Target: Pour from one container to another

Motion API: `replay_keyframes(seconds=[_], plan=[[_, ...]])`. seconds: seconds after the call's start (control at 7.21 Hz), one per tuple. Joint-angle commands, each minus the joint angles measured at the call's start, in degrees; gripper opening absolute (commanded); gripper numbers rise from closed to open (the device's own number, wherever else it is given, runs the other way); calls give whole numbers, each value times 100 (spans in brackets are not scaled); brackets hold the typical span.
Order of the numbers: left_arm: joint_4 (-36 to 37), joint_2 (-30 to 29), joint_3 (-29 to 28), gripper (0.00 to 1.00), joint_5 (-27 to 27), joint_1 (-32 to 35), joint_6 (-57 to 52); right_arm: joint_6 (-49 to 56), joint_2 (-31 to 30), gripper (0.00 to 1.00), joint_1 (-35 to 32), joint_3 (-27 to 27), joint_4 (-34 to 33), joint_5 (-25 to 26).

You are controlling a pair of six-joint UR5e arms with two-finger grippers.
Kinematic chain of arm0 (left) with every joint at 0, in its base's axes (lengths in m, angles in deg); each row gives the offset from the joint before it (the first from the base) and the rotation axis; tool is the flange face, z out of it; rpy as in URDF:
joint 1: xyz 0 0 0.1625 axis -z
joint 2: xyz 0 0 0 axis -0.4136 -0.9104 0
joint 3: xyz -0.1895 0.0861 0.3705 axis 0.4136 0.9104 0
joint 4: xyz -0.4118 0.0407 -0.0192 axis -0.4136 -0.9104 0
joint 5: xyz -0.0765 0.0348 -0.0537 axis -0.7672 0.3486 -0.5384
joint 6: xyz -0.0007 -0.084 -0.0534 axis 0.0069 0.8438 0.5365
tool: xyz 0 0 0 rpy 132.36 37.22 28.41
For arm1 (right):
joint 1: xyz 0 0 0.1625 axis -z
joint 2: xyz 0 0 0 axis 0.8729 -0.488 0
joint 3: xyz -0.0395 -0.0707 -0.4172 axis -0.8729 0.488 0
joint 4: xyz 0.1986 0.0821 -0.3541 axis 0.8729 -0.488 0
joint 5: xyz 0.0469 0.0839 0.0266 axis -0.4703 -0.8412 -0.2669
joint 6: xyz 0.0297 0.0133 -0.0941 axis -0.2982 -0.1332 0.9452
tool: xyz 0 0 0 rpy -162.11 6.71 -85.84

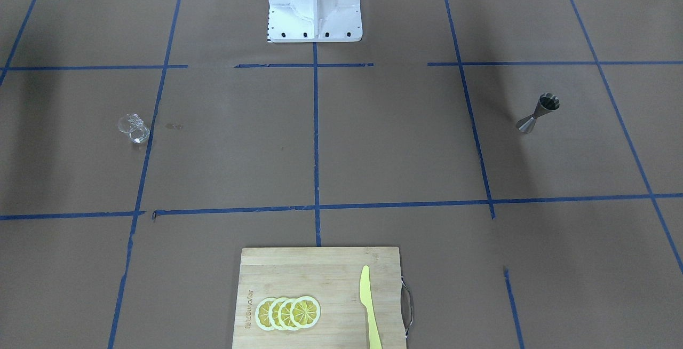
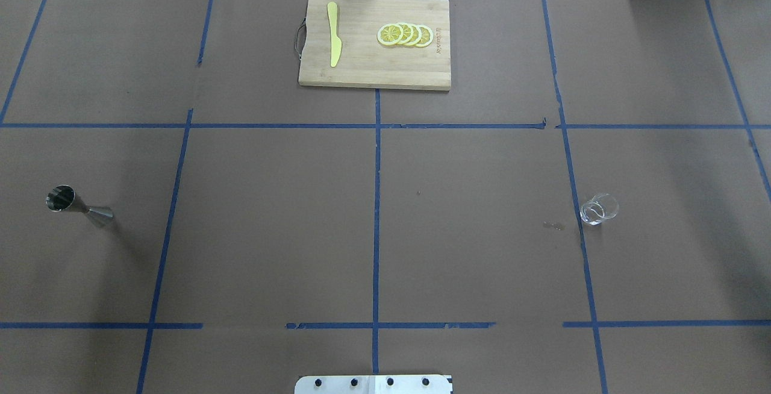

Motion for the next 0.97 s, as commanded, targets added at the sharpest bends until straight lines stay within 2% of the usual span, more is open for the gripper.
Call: replay_keyframes(seconds=[0.0, 0.14, 0.42, 0.55, 0.83], plan=[[-55, 40, -21, 100, 327, -283, 40, -145, 1, 100, 499, -6, 17, 391], [94, 49, 4, 100, 257, -337, 49, -136, 1, 100, 502, -6, 17, 577], [1153, -117, 66, 100, -251, -426, 58, -110, -113, 100, 502, -155, 17, 587], [1541, -118, 205, 100, -279, -426, 58, -136, -122, 100, 493, -129, 8, 605], [2560, -564, 251, 100, -280, -435, 58, -154, -131, 100, 493, -112, 0, 597]])
